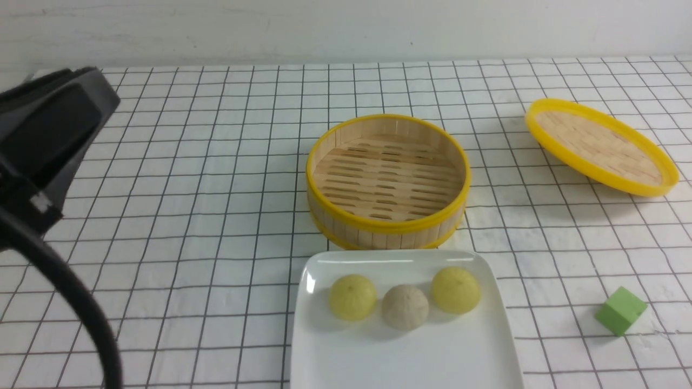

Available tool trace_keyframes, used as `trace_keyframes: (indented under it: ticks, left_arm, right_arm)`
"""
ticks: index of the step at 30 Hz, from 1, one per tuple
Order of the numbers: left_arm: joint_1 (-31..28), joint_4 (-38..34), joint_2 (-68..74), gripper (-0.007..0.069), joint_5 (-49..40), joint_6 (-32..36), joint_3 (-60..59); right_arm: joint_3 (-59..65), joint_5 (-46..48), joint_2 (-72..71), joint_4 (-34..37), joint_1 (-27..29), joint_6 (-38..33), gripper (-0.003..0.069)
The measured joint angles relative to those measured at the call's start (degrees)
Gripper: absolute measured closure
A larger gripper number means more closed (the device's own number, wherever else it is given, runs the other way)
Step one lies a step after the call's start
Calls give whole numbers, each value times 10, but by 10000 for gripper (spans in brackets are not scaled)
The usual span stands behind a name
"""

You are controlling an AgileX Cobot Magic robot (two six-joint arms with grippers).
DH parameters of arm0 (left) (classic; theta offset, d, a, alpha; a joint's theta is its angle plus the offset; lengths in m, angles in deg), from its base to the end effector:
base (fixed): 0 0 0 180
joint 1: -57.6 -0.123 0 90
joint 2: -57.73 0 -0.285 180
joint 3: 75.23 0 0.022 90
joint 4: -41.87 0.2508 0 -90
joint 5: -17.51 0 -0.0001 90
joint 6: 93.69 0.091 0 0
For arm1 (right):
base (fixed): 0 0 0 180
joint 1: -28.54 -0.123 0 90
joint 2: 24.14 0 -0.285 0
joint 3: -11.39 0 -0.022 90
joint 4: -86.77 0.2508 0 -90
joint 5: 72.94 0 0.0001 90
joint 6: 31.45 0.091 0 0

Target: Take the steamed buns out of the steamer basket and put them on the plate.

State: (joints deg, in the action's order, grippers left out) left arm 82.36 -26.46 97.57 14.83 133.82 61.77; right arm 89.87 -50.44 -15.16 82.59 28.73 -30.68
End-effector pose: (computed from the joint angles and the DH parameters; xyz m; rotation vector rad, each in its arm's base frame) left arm 0.1051 -0.0530 0.3684 0.0881 1.4970 -0.6766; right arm 0.0536 -0.0027 0.1695 -0.0298 1.9184 -0.0653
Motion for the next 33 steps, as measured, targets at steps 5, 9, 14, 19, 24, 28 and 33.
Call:
trace_keyframes:
  ticks: [5, 9, 14, 19, 24, 28, 33]
  left_arm:
    - [0, 372, 0, 381, -101, -437, 0]
    - [0, 642, 0, 381, -231, -691, -4]
    - [0, 775, 0, 381, -224, -698, -58]
    - [0, 789, 0, 381, -163, -673, -114]
    - [0, 794, 0, 381, -143, -669, -143]
    - [0, 803, -1, 381, -153, -669, -147]
    - [-9, 825, -25, 381, -206, -669, -148]
  right_arm:
    - [0, 0, 0, 0, 0, 0, 435]
    - [0, 0, 0, 0, 0, 0, 430]
    - [0, 0, 0, 0, 0, 0, 424]
    - [0, 0, 0, 0, 0, 0, 423]
    - [0, 0, 0, 0, 0, 0, 423]
    - [0, 0, 0, 0, 0, 0, 423]
    - [0, 0, 0, 0, 0, 0, 423]
